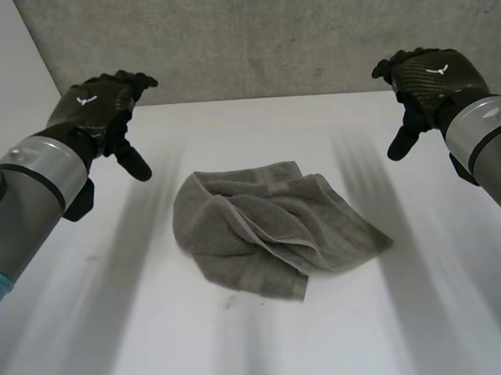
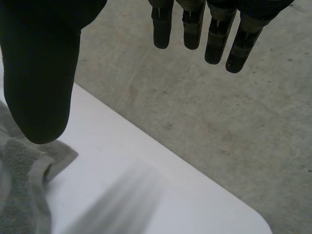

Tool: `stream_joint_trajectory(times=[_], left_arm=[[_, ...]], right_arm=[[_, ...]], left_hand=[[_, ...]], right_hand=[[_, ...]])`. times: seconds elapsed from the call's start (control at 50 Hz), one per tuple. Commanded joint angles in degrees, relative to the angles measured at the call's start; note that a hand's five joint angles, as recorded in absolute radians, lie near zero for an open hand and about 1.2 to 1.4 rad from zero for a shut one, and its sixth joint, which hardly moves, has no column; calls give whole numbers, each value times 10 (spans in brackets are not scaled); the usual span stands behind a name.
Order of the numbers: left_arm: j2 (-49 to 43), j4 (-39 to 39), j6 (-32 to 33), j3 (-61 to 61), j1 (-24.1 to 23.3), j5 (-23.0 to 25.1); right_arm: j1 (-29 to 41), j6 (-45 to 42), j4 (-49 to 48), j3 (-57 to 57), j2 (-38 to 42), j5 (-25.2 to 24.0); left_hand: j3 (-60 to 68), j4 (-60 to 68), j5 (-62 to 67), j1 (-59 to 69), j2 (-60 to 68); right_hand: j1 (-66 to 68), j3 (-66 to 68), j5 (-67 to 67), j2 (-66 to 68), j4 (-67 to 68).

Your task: Fold the towel.

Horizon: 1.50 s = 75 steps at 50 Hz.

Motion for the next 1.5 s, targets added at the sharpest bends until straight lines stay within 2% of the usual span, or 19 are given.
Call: stream_joint_trajectory(times=[0.02, 0.16, 0.26, 0.44, 0.54, 0.6, 0.64, 0.66, 0.68, 0.7, 0.72, 0.82, 0.94, 1.06, 1.18, 1.3, 1.34, 1.46, 1.5], left_arm=[[-62, 16, 9, 15, 1, 10], [-124, 31, 78, 23, 12, 79], [-197, 31, 145, 42, 45, 170], [-289, 72, 174, 81, 52, 219], [-335, 90, 210, 99, 51, 230], [-352, 91, 234, 103, 47, 233], [-356, 91, 241, 104, 32, 246], [-356, 91, 241, 104, 32, 246], [-355, 91, 241, 105, 24, 252], [-355, 91, 241, 105, 24, 252], [-353, 91, 242, 106, 14, 248], [-309, 91, 240, 106, -13, 199], [-222, 117, 212, 97, -52, 79], [-93, 130, 61, 28, -92, -25], [-65, 132, -12, -30, -131, -34], [-125, 134, -42, -48, -222, -33], [-148, 132, -44, -42, -230, -33], [-153, 129, -42, -32, -215, -31], [-150, 134, -38, -24, -182, -31]], right_arm=[[37, 1, 46, -2, 12, -44], [103, 78, 82, 3, 45, -68], [152, 172, 55, 5, 109, -75], [208, 199, -15, -28, 221, -63], [225, 187, -36, -65, 291, -17], [226, 143, -37, -91, 329, 27], [226, 82, -44, -105, 343, 59], [226, 82, -44, -106, 343, 59], [226, 64, -55, -109, 340, 67], [226, 64, -55, -109, 340, 67], [226, 50, -72, -108, 328, 73], [215, 39, -132, -106, 233, 67], [162, -27, -175, -136, 115, 4], [148, -59, -120, -159, 109, -26], [127, -97, -32, -150, 129, -28], [91, -167, 50, -94, 157, -33], [72, -197, 69, -62, 160, -31], [41, -217, 76, -19, 150, -33], [23, -218, 75, 2, 136, -34]], left_hand=[[33, 32, 14, 30, 34], [35, 34, 16, 32, 35], [12, 11, -8, 8, 12], [17, 16, -3, 13, 17], [54, 53, 34, 50, 54], [144, 144, 125, 141, 145], [410, 409, 391, 407, 410], [412, 411, 393, 408, 412], [602, 601, 582, 598, 602], [604, 603, 584, 600, 604], [703, 702, 684, 700, 704], [704, 703, 685, 701, 705], [704, 703, 685, 701, 705], [704, 703, 685, 701, 705], [704, 703, 685, 701, 705], [678, 677, 658, 674, 678], [325, 324, 305, 321, 325], [116, 115, 97, 112, 116], [42, 41, 23, 39, 42]], right_hand=[[-11, -20, -32, -30, -31], [-11, -20, -32, -30, -31], [-11, -20, -32, -30, -31], [-11, -20, -32, -30, -31], [-11, -20, -32, -30, -31], [104, 95, 83, 85, 85], [390, 381, 370, 371, 371], [392, 382, 371, 373, 372], [558, 549, 538, 539, 539], [560, 551, 539, 541, 541], [688, 678, 667, 668, 668], [689, 680, 668, 670, 669], [689, 680, 668, 670, 669], [689, 680, 668, 670, 669], [689, 680, 668, 670, 669], [689, 680, 668, 670, 669], [689, 680, 668, 670, 669], [689, 680, 668, 670, 669], [466, 456, 445, 446, 446]])
